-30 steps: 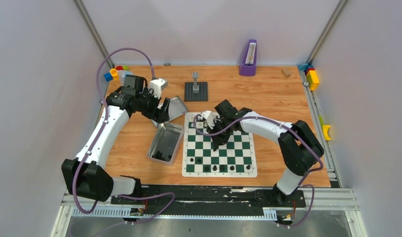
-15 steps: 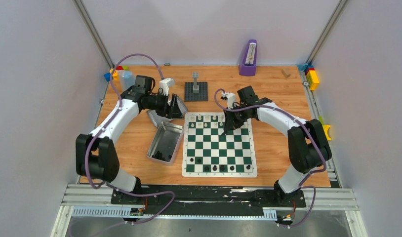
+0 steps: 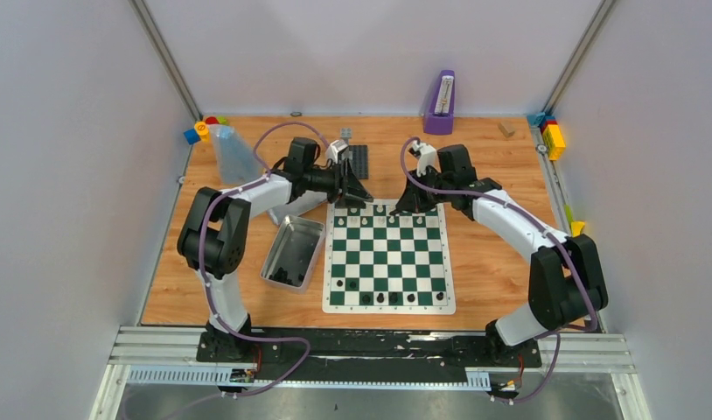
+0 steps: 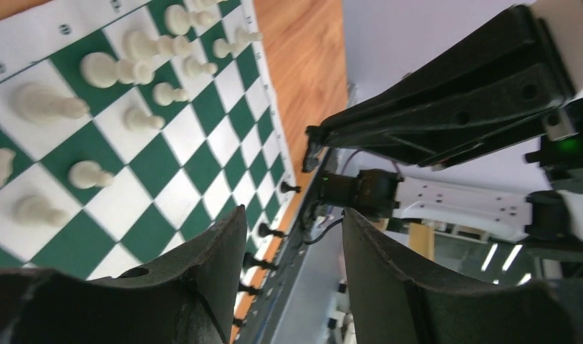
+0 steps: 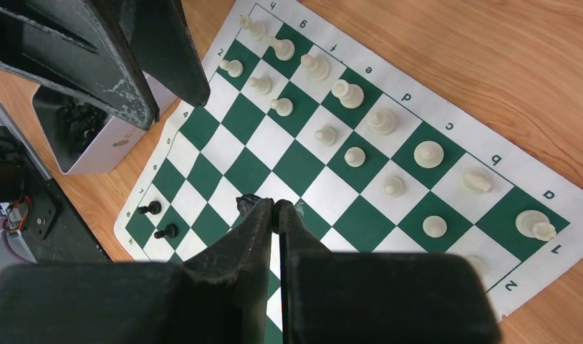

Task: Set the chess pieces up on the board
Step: Place the chess piece on the chessboard.

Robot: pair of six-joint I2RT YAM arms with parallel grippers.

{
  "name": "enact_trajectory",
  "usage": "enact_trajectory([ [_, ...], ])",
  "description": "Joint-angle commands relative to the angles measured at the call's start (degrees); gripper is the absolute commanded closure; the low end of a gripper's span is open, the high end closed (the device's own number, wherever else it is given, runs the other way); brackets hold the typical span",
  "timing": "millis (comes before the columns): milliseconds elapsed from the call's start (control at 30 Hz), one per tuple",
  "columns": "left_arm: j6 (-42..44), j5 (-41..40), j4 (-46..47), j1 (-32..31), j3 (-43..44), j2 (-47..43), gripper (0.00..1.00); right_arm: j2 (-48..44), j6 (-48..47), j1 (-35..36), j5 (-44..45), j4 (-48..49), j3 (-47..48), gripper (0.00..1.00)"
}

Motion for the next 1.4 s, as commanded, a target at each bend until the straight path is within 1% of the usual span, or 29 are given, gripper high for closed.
enact_trajectory([
  [0, -19.24, 1.91, 17.29, -2.33, -0.40, 1.18, 0.43, -2.91, 4.66, -0.43, 2.12, 4.73, -1.20, 1.00],
  [33, -22.01, 1.45, 19.38, -3.23, -0.45, 1.36, 0.43, -3.20, 4.88, -0.53, 2.40, 4.83, -1.12, 1.00],
  [167, -28.07, 1.13, 24.98, -5.51, -0.24, 2.76, 0.48, -3.96, 5.51, -1.17, 2.56, 4.70, -0.42, 1.00],
  [300, -30.91, 1.14, 28.80, -6.51, -0.23, 4.04, 0.50, -3.97, 6.01, -2.03, 1.53, 4.17, -0.11, 1.00],
  [767, -30.72, 1.26, 28.59, -7.03, 1.63, 7.00, 0.51, -4.67, 7.56, -3.93, -0.90, 4.23, -0.07, 1.00],
  [1033, -31.92, 1.65, 29.58, -8.44, 2.46, 8.05, 0.52, -4.23, 8.08, -4.44, -2.10, 4.18, 0.38, 1.00],
  [1367, -34.46, 2.10, 31.98, -9.85, 3.19, 9.23, 0.55, -4.01, 8.38, -4.68, -2.64, 4.31, 0.33, 1.00],
])
